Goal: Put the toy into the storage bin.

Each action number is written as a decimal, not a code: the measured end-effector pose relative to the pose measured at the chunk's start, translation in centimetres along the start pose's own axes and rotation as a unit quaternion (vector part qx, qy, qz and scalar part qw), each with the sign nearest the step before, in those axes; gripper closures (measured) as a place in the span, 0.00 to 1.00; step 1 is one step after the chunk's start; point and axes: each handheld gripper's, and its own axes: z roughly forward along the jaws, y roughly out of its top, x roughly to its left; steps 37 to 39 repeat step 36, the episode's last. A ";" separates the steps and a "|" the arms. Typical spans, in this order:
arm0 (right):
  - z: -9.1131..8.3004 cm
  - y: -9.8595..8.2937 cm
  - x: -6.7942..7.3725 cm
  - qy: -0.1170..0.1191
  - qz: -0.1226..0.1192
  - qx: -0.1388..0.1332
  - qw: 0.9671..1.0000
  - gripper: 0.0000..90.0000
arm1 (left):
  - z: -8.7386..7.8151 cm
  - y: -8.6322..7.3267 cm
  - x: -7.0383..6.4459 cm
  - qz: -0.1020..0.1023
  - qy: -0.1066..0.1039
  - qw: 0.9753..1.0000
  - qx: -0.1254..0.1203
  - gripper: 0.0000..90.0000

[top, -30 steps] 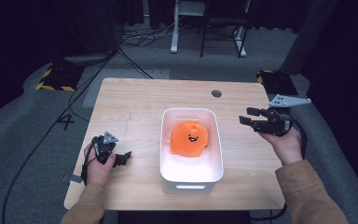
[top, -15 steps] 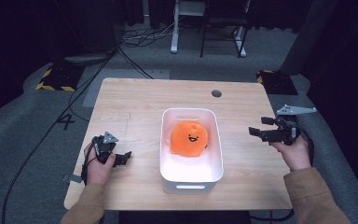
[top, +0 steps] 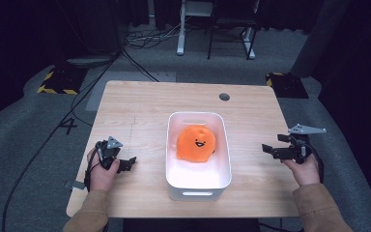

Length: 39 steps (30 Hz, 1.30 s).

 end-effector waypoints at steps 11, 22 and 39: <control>1.2 -4.0 -1.0 -0.036 -0.003 0.011 0.999 0.02 | 0.0 0.0 0.0 0.002 0.002 1.000 0.001 0.08; 3.5 -6.0 -0.5 -0.033 -0.004 0.048 0.998 0.00 | 0.0 0.0 0.0 0.002 0.002 1.000 0.001 0.08; 4.3 -7.1 -0.1 -0.063 -0.014 0.056 0.996 0.00 | 0.0 0.0 0.0 0.001 0.003 1.000 0.000 0.08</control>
